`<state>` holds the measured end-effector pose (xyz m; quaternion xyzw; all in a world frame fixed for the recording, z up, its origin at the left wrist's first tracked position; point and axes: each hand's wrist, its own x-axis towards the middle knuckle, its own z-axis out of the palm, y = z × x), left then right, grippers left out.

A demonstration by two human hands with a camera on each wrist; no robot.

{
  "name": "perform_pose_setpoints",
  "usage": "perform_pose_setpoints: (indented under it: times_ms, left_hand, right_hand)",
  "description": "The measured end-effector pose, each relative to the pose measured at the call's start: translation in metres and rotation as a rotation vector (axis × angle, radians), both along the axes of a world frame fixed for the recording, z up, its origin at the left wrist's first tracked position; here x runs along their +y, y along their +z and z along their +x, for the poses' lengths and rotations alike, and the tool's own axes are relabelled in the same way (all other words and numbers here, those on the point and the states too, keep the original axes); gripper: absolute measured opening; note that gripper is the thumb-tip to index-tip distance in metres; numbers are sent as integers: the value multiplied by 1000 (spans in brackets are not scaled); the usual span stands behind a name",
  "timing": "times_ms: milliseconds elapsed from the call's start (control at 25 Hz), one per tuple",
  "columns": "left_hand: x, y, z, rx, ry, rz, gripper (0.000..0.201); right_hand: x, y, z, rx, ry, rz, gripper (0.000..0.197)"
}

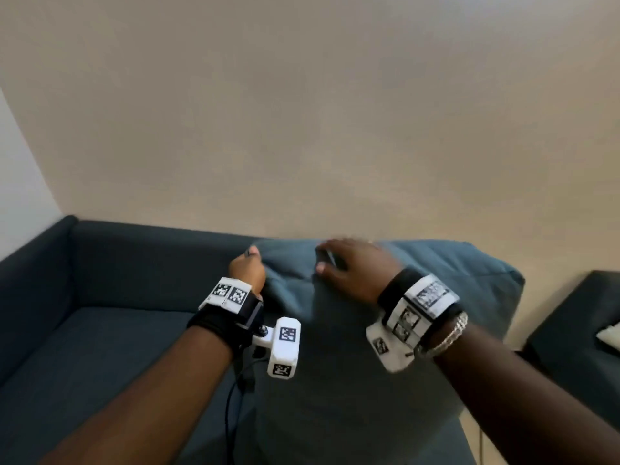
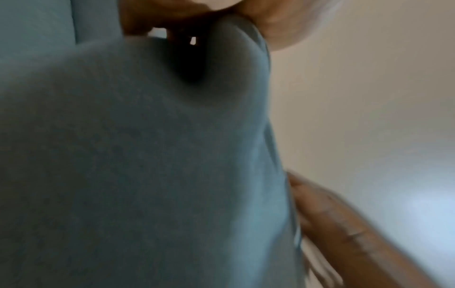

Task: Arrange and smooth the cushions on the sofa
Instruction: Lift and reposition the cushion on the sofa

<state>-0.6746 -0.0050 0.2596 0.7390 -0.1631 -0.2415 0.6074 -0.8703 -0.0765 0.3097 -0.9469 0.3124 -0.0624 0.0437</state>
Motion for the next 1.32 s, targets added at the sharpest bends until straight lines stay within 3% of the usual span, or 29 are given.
perform_pose_setpoints:
  times_ms: [80,120,200,240,320,360,400,480,560,600,640,680,720,760,800,840,880,920,960,1040,1080,1120,1200,1240,1280,1320]
  left_hand:
    - [5,32,-9,-261,65,-15,53]
    - [7,48,-18,-515,71,-71,59]
    - [11,83,-55,-993,-139,-75,60]
    - [10,91,-81,-1110,-291,42,58]
    - [0,79,-120,-1047,-559,359,54]
    - [-5,69,-127,-916,-613,452,55]
    - [-10,56,-125,-795,-638,510,60]
    - [-15,39,-116,-803,-633,558,68]
    - [-16,35,-107,-836,-631,564,62]
    - [-17,35,-103,-842,-625,566,59]
    - [-20,34,-100,-855,-608,568,57]
    - [-23,34,-97,-881,-590,576,57]
    - [-24,31,-96,-902,-586,595,57]
    - [-26,28,-93,-923,-604,601,57]
    - [-25,22,-94,-944,-642,620,57]
    - [-25,17,-96,-965,-668,632,57]
    - [-28,15,-98,-997,-665,623,58]
    - [-27,11,-100,-1015,-645,610,58]
    - [-28,8,-100,-1032,-626,586,59]
    - [-32,8,-100,-1043,-615,569,58]
    - [-34,10,-96,-1032,-616,563,58]
    - [-36,10,-90,-1026,-609,567,58]
    - [-40,9,-82,-1038,-632,565,58]
    - [-37,4,-82,-1049,-668,573,57]
    - [-33,-1,-84,-1067,-683,574,56]
    - [-34,-4,-86,-1096,-666,567,56]
  right_hand:
    - [-5,42,-10,-415,-107,-153,54]
    - [-5,48,-16,-478,-226,-274,55]
    - [0,22,-19,-229,-335,-336,57]
    - [6,-1,-14,15,-284,-213,58]
    - [9,-27,-11,293,-172,33,61]
    - [1,-16,-12,259,-147,81,57]
    - [-4,5,-16,143,-156,124,48]
    - [-18,56,-35,-161,-184,112,33]
    - [-23,96,-70,-591,-167,-233,34]
    - [-20,101,-83,-814,-164,-433,38]
    - [-15,93,-92,-929,-207,-594,41]
    - [-11,72,-92,-850,-289,-685,46]
    - [-5,41,-87,-538,-321,-641,56]
    - [-5,0,-79,-115,-279,-472,69]
    - [-7,-27,-78,199,-227,-301,78]
    - [-13,-31,-81,299,-188,-186,76]
    - [-21,-9,-85,174,-208,-112,64]
    - [-33,23,-90,-107,-219,-52,52]
    - [-40,55,-97,-391,-205,-128,45]
    - [-39,94,-116,-863,-158,-470,41]
    - [-39,90,-123,-936,-194,-602,42]
    - [-40,68,-126,-823,-269,-691,49]
    - [-41,-6,-125,-115,-284,-381,92]
    - [-44,-32,-129,116,-237,-212,104]
    - [-51,-35,-133,176,-225,-120,98]
    - [-53,-15,-137,87,-266,-108,80]
